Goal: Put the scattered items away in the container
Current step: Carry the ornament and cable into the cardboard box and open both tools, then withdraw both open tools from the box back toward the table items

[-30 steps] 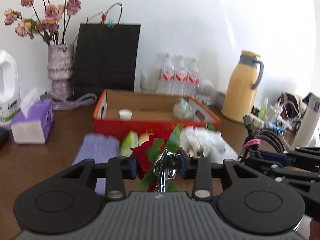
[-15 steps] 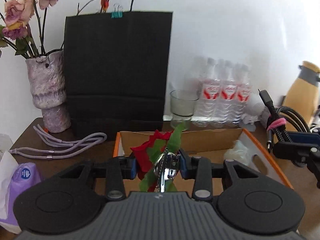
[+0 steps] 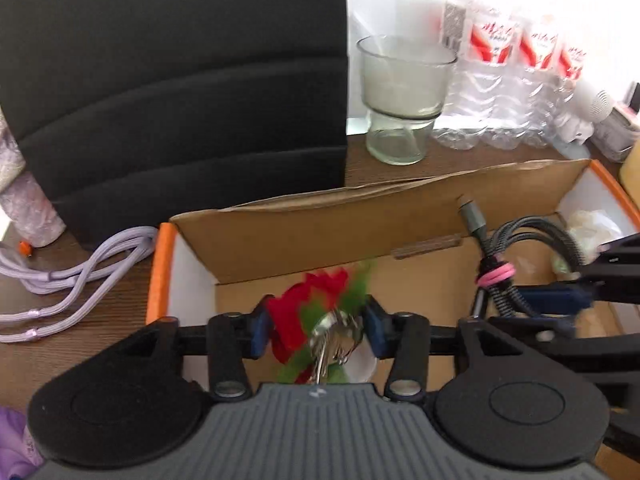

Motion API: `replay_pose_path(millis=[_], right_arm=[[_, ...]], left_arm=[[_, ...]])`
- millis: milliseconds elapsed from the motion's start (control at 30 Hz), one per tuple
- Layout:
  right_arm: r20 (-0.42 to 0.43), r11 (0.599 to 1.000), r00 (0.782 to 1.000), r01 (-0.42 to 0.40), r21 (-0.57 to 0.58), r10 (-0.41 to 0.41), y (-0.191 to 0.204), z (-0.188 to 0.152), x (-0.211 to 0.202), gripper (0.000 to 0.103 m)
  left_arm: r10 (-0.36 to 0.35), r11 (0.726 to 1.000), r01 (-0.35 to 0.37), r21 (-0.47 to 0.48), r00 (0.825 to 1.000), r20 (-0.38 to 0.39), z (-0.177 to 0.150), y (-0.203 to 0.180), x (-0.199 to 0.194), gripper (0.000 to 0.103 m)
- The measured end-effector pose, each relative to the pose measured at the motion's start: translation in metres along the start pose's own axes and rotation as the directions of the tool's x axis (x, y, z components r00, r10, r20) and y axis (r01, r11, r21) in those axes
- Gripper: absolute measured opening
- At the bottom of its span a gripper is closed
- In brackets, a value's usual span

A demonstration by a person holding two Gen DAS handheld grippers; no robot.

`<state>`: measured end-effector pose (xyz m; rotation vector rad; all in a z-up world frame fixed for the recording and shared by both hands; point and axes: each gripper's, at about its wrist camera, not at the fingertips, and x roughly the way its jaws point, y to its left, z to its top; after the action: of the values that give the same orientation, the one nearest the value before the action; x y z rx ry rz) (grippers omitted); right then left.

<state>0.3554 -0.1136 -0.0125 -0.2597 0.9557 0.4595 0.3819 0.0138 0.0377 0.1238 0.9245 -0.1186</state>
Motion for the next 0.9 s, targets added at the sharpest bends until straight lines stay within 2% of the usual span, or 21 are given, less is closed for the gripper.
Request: replay_pose_path(millis=[67,133,200,233,367,433,500,633,700,767,800,900], right_arm=[[-0.032,1.0,0.999,0.018,0.011,-0.017,-0.003,0.003,0.005,0.02],[-0.012,0.999,1.0,0.015,0.033,-0.014,-0.005,0.006,-0.004,0.025],[0.018,0.998,1.0,0.006,0.065,-0.007,-0.009,0.012,-0.023,0.043],[0.037,0.996,0.999,0.003,0.086,-0.006,-0.013,0.017,-0.036,0.045],[0.034,0.988,0.999,0.019,0.152,-0.025,-0.03,0.033,-0.076,0.048],[0.016,0.98,0.999,0.04,0.194,-0.044,-0.039,0.033,-0.093,0.049],[0.004,0.975,0.998,0.061,0.213,-0.064,-0.041,0.027,-0.108,0.056],[-0.02,0.969,0.998,0.068,0.238,-0.065,-0.043,0.01,-0.131,0.058],[-0.028,0.968,0.996,0.083,0.238,-0.079,-0.039,0.002,-0.143,0.058],[-0.021,0.97,0.996,0.086,0.227,-0.083,-0.029,-0.005,-0.153,0.058],[-0.014,0.972,0.997,0.082,0.22,-0.081,-0.024,-0.008,-0.156,0.06],[0.005,0.977,0.996,0.083,0.197,-0.085,-0.011,-0.018,-0.168,0.068]], left_arm=[[0.003,1.0,-0.003,0.015,1.0,0.021,0.0,0.001,-0.009,0.062],[0.011,1.0,-0.012,0.015,0.999,0.04,0.002,0.003,-0.023,0.067],[0.014,1.0,-0.014,-0.004,0.998,0.055,0.005,0.008,-0.04,0.068],[0.016,1.0,-0.015,-0.02,0.998,0.06,0.007,0.013,-0.049,0.072],[0.029,0.996,-0.025,-0.08,0.998,0.048,0.014,0.023,-0.08,0.079],[0.013,0.995,-0.004,-0.104,0.997,0.078,0.01,0.027,-0.102,0.085],[0.017,0.993,-0.005,-0.114,0.995,0.101,0.007,0.028,-0.118,0.087],[0.015,0.987,-0.002,-0.162,0.997,0.079,0.001,0.029,-0.138,0.088],[0.018,0.985,-0.004,-0.17,0.996,0.085,-0.005,0.026,-0.149,0.089],[0.033,0.987,-0.011,-0.159,0.99,0.134,-0.013,0.019,-0.163,0.094],[0.032,0.988,-0.008,-0.151,0.987,0.157,-0.017,0.016,-0.17,0.097],[0.029,0.991,-0.006,-0.133,0.985,0.173,-0.026,0.007,-0.184,0.098]])
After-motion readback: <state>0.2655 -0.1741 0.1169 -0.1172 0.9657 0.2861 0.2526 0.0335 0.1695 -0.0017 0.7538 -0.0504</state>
